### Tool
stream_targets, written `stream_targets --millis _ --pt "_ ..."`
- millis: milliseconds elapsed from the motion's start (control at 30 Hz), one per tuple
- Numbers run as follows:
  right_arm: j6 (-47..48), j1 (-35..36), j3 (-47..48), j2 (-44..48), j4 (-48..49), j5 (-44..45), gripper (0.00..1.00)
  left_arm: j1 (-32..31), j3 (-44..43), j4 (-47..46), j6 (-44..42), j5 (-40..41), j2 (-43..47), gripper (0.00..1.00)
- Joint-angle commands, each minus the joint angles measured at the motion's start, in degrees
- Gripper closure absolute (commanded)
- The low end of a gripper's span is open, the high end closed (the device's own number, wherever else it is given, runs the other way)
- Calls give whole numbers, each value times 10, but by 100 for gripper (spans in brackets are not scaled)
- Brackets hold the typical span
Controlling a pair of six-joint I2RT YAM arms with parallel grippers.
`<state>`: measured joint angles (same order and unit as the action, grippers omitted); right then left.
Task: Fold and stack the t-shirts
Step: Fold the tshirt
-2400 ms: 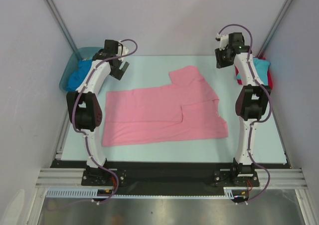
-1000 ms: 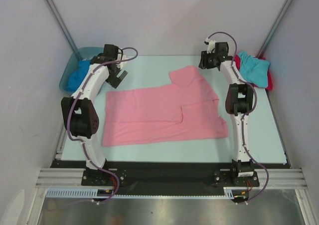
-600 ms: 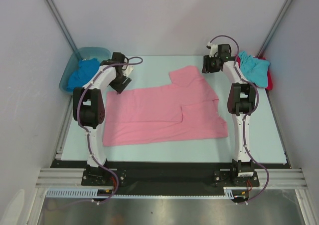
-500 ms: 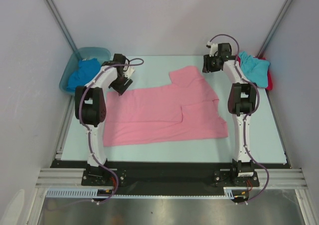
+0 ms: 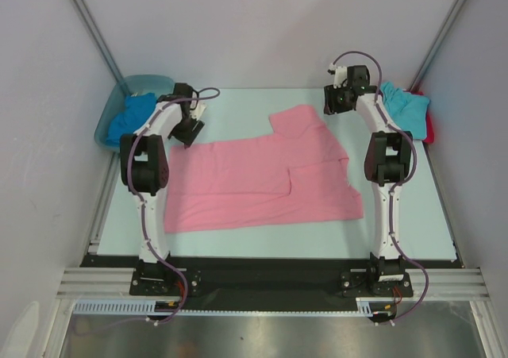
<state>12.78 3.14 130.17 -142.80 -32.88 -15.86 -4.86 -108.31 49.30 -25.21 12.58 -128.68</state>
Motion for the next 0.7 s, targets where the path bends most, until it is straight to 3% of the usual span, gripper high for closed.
stream_targets --millis 0,667 --pt "11 6 -4 53 -3 7 49 22 -37 30 35 -31 -17 28" --pt "33 18 -36 87 -6 25 49 67 -96 48 47 -59 -80 32"
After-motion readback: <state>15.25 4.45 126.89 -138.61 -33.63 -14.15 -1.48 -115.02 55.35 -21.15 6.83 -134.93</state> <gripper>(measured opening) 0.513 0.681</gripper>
